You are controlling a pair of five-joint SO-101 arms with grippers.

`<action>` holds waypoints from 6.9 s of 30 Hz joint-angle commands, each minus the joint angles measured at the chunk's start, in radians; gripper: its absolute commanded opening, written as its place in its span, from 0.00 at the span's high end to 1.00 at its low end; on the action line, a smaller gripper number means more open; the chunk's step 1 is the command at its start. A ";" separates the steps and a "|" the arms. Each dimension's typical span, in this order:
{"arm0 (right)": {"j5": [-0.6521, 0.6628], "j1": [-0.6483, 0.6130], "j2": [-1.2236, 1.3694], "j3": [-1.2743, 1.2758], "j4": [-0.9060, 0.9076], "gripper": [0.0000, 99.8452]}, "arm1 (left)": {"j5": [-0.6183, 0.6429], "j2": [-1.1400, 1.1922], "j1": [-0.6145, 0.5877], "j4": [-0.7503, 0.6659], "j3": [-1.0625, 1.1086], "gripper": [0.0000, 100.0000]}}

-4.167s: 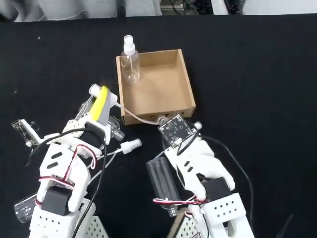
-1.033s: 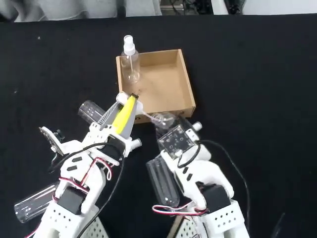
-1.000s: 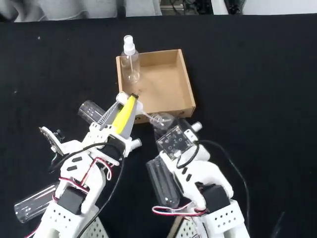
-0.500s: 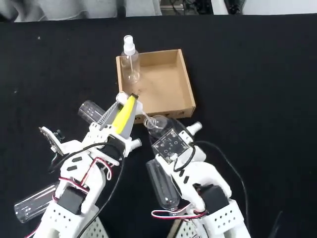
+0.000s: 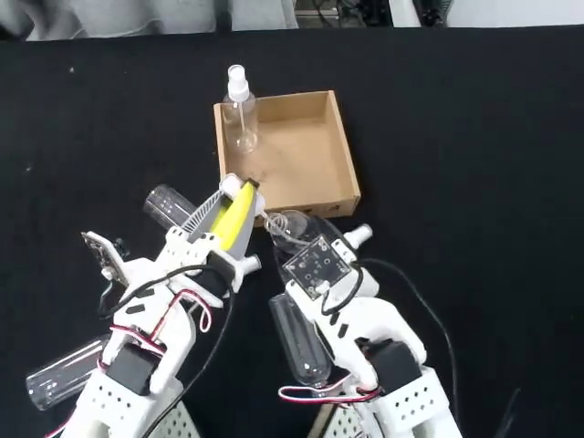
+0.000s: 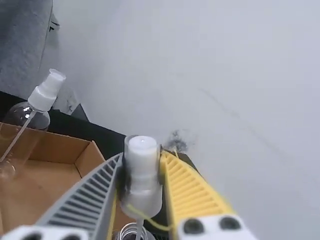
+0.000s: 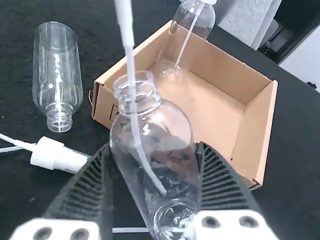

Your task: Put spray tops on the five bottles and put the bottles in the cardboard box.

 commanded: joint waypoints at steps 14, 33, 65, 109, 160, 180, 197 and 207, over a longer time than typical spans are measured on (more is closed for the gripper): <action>-0.017 -0.018 -0.093 -0.004 -0.023 0.90 | -0.083 0.000 0.062 0.005 0.027 0.97; -0.086 -0.020 -0.093 -0.001 -0.023 0.90 | -0.081 0.000 0.062 0.008 0.025 0.84; -0.358 0.127 -0.091 -0.001 -0.137 0.90 | -0.003 -0.002 -0.110 0.005 -0.021 0.85; -0.356 0.043 -0.105 -0.038 -0.107 0.90 | -0.091 0.000 -0.128 0.049 -0.019 0.85; -0.347 -0.034 -0.117 -0.021 -0.049 0.90 | -0.305 -0.006 0.160 0.230 0.018 0.85; -0.354 0.133 -0.107 -0.019 -0.052 0.90 | -0.212 -0.008 0.013 0.227 -0.054 0.85; -0.356 0.258 -0.102 0.002 -0.043 0.90 | -0.213 -0.008 0.012 0.226 -0.056 0.85; -0.356 0.362 -0.101 0.002 -0.041 0.90 | -0.226 -0.008 -0.157 0.229 0.022 0.85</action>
